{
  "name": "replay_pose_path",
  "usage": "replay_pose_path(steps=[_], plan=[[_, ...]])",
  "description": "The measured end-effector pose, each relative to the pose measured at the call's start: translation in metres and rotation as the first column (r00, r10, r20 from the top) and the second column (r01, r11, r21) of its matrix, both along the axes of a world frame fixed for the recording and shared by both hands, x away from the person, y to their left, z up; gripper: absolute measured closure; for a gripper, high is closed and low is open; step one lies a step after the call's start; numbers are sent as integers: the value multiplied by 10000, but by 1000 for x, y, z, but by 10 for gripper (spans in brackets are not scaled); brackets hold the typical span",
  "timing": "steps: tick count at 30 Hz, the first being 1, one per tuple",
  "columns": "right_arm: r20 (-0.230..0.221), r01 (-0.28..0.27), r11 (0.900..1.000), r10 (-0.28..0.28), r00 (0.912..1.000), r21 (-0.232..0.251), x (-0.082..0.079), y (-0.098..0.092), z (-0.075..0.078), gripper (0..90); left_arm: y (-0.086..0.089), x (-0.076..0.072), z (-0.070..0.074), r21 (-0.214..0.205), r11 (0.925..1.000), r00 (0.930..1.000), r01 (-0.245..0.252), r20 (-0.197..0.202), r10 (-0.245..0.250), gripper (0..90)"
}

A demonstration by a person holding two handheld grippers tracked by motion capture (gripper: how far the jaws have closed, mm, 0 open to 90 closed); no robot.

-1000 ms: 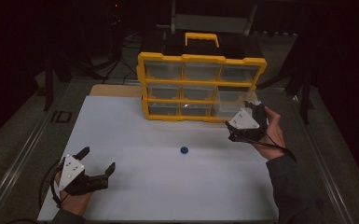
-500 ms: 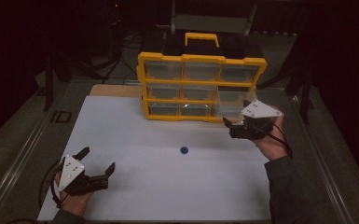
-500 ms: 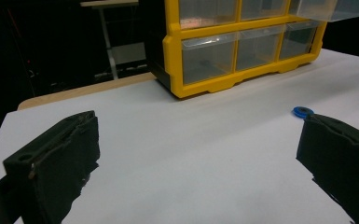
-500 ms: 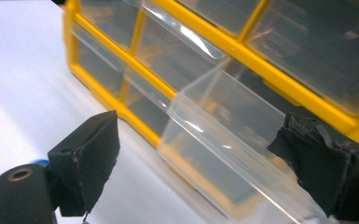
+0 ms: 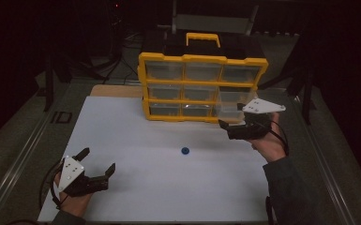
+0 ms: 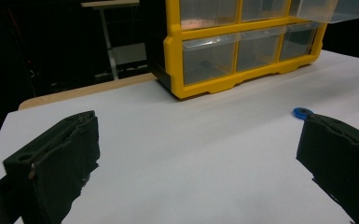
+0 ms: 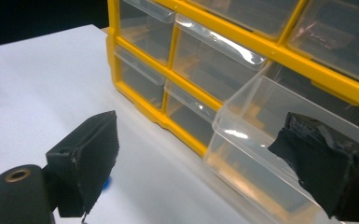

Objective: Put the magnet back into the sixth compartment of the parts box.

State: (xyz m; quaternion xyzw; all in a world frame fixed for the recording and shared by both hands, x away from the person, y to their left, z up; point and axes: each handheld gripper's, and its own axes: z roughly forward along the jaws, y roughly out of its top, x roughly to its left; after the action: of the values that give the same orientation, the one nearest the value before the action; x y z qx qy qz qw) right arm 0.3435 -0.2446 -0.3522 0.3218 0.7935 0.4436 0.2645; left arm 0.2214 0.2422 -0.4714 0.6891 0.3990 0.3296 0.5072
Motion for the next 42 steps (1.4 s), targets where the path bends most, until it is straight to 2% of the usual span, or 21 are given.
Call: replay_pose_path(steps=[1, 4, 16, 25, 27, 34, 42], plan=[[-335, -100, 9999, 102, 9994, 55, 1, 2, 2, 122, 0, 0, 0, 20, 10000, 10000, 5, -16, -5, 0], [-599, -238, 9997, 244, 9979, 107, 1, 4, 3, 122, 0, 0, 0, 20, 10000, 10000, 2, -16, -2, 0], [-1403, -637, 9975, 673, 9878, 297, 3, 15, 4, 141, -1, 1, 0, 19, 10000, 10000, 21, -29, -21, 0], [-1770, -977, 9943, 1039, 9787, 435, 6, 22, 5, 137, -1, 1, -1, 16, 10000, 10000, 27, -42, -27, 0], [-1900, -1133, 9931, 1168, 9748, 291, 6, 25, 4, 135, -1, 1, -1, 13, 10000, 10000, 35, -42, -35, 0], [-2032, -1369, 9906, 1343, 9699, 15, 7, 33, 2, 138, -1, 1, 0, 21, 10000, 10000, 28, -41, -28, 0], [-2298, -1693, 9854, 1614, 9598, -150, 8, 41, -1, 138, -1, 1, -1, 47, 10000, 9999, 53, -105, -53, 0]])
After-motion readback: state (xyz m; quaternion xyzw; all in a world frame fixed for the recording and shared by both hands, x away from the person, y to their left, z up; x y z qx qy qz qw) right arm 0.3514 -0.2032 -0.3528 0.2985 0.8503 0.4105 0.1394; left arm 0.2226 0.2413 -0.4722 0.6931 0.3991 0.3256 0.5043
